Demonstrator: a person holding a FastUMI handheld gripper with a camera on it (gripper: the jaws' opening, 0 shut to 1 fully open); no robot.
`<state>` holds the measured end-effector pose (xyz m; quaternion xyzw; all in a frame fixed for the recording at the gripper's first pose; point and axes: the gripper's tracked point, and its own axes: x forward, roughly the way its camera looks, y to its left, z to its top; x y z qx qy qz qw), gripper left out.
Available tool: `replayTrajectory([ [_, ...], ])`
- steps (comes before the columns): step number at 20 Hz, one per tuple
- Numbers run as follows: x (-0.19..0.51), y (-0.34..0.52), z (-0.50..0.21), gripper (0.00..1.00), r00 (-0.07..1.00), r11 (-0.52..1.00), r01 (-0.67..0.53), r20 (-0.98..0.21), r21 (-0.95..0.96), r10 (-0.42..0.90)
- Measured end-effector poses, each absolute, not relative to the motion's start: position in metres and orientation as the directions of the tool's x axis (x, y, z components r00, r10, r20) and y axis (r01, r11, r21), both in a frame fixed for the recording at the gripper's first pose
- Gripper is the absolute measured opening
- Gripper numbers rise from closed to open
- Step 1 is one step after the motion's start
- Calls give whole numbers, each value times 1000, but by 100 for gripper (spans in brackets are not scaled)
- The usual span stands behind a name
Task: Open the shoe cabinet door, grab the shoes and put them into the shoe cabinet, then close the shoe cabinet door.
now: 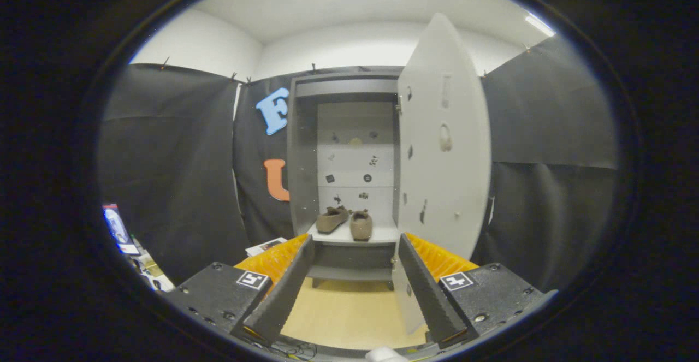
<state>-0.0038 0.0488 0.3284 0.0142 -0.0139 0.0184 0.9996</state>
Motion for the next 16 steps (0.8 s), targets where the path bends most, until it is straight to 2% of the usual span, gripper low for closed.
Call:
replayTrajectory([
  [5,-31,-46,322,99,996,995,88,21,45,-89],
  [10,-25,-129,312,99,988,987,151,-3,50,-151],
  [16,30,-162,307,99,998,996,62,-13,67,-61],
])
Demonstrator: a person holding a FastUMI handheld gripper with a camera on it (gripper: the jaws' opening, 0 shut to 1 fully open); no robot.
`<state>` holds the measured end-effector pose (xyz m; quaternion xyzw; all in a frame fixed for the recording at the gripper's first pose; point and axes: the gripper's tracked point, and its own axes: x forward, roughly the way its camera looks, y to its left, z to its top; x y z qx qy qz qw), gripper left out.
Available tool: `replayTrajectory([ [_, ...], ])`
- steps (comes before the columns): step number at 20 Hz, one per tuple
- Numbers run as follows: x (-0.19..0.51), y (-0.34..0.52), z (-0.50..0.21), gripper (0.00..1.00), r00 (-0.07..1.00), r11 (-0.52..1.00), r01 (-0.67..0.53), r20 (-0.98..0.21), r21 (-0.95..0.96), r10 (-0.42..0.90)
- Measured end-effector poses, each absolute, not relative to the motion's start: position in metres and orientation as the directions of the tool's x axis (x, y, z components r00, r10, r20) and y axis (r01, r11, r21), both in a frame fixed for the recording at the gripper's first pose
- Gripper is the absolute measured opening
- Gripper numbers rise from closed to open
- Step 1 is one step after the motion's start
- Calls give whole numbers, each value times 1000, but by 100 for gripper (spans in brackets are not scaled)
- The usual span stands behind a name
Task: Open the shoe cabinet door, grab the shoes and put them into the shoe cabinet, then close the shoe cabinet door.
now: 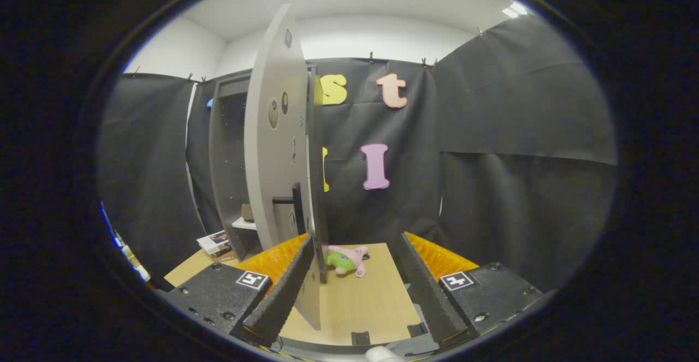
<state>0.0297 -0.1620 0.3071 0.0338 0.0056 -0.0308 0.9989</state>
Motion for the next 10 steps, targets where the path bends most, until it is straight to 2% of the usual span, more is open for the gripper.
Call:
replayTrajectory([
  [6,75,-142,298,99,994,993,-92,-47,72,95],
  [10,79,-141,300,98,994,994,-104,-41,44,106],
])
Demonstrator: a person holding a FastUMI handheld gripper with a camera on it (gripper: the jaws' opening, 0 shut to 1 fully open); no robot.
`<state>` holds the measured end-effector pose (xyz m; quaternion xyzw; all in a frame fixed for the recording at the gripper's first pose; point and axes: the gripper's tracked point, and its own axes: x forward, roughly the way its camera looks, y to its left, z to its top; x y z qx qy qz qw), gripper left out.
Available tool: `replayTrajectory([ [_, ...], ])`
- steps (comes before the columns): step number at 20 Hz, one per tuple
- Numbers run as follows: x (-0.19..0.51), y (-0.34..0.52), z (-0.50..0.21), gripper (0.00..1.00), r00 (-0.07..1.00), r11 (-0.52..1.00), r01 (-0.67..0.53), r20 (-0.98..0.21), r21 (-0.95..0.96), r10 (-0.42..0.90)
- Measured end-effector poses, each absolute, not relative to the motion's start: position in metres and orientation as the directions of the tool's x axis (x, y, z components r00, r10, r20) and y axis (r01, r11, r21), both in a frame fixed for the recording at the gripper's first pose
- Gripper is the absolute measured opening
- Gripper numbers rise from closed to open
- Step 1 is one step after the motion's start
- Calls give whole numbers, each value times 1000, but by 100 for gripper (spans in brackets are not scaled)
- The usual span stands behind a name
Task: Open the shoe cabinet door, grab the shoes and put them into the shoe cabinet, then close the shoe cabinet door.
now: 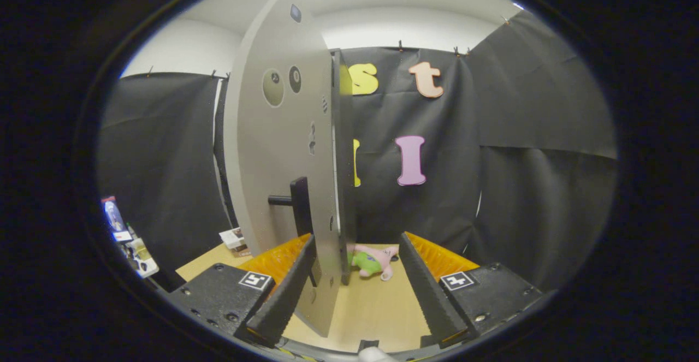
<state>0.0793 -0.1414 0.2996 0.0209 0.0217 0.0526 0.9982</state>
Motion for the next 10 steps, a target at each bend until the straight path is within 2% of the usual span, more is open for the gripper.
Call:
replayTrajectory([
  [10,74,-101,298,94,994,995,-100,-48,23,101],
])
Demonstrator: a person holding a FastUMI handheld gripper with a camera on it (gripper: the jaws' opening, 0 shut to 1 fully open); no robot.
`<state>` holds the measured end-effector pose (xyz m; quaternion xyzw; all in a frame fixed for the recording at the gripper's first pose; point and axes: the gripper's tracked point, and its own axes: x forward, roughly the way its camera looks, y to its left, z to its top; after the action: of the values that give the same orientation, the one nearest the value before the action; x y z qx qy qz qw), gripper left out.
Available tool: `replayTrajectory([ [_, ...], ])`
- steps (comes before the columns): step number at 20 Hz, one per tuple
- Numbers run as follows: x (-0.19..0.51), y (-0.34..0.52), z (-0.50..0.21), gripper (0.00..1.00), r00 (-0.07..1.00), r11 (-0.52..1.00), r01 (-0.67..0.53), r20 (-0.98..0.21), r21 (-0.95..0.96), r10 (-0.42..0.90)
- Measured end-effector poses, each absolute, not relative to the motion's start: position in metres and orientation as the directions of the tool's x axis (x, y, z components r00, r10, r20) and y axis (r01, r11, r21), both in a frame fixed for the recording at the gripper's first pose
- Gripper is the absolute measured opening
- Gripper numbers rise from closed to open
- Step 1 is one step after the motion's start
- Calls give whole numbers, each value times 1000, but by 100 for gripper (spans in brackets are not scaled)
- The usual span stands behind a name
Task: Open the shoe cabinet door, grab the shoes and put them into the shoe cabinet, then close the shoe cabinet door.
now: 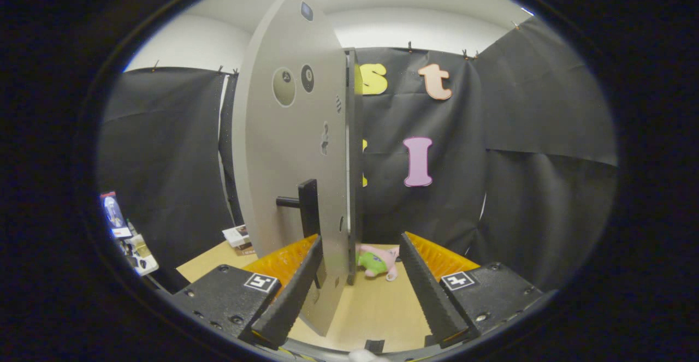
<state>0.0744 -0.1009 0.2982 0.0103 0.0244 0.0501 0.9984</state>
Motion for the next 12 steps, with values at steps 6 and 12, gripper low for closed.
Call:
replayTrajectory([
  [6,73,-58,297,94,995,997,-80,-51,18,81],
  [12,77,-14,297,94,996,997,-70,-48,24,71],
])
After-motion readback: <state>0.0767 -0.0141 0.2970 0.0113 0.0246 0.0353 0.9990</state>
